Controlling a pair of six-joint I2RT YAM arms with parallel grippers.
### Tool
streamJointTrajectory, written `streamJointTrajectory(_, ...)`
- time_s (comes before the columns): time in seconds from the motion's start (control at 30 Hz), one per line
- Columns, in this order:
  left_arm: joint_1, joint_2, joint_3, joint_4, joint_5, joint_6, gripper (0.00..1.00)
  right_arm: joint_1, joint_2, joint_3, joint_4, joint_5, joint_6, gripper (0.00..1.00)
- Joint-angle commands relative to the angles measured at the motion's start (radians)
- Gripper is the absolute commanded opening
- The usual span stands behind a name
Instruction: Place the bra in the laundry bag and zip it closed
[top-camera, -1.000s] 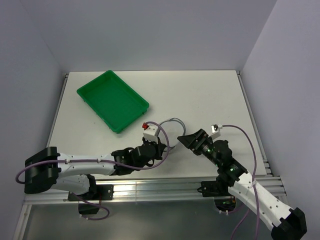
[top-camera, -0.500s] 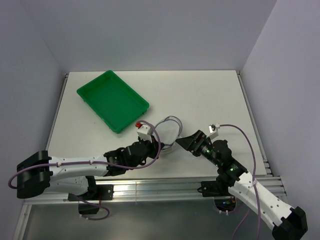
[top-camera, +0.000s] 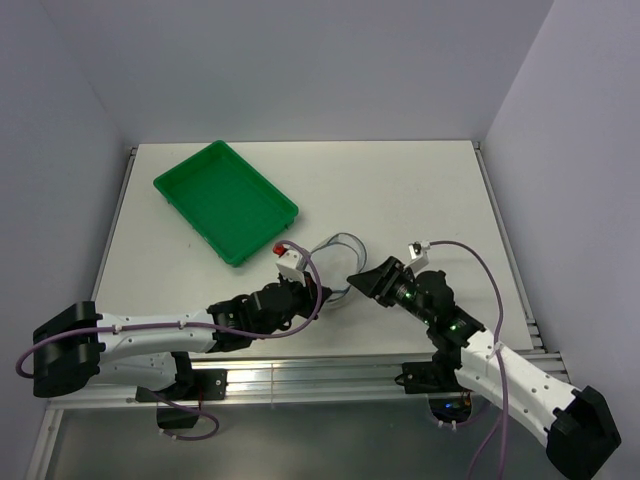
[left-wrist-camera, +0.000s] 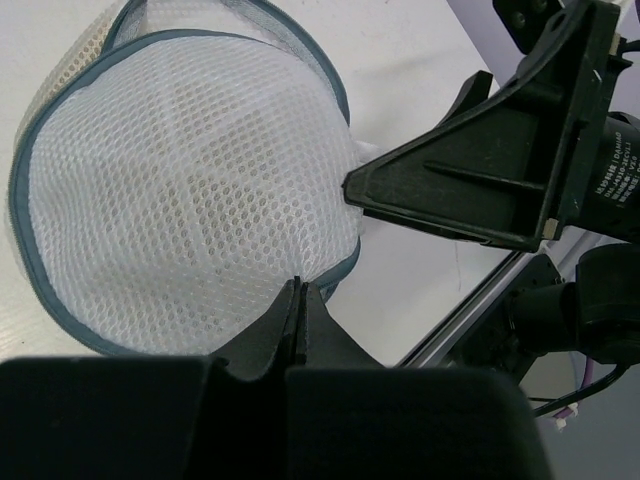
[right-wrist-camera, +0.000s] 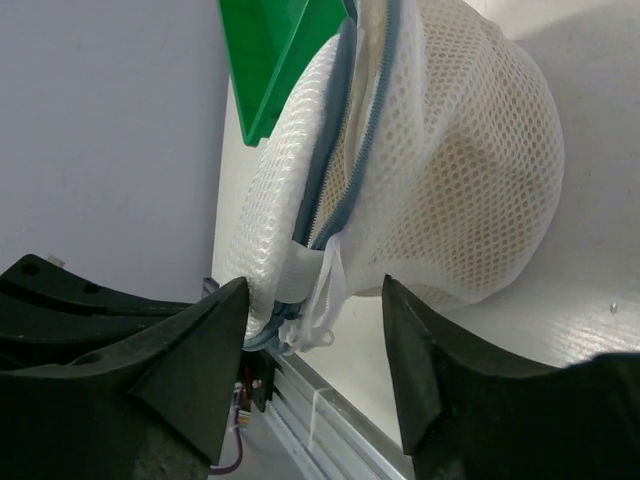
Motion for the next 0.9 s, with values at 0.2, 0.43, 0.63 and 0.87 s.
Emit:
streamJointTrajectory(0.2,0.001,-0.008,0.017,0.020,0.037,0.043,0.00,0.006,0.098,0.077,0.120,-0.002,-0.044,0.56)
streamJointTrajectory(0.43,0.004,-0.016,0.036,-0.015,0.020,0.077,0.00,0.004,0.144,0.088,0.134,0.038,-0.074,0.74)
streamJointTrajectory(0.63,0.012,-0.022,0.050,-0.023,0.043,0.132,0.00,0.003,0.184,0.108,0.140,0.039,-0.089,0.81)
streamJointTrajectory(0.87,0.053,-0.002,0.079,-0.020,0.060,0.183,0.00,0.004,0.163,0.093,0.131,0.022,-0.065,0.42)
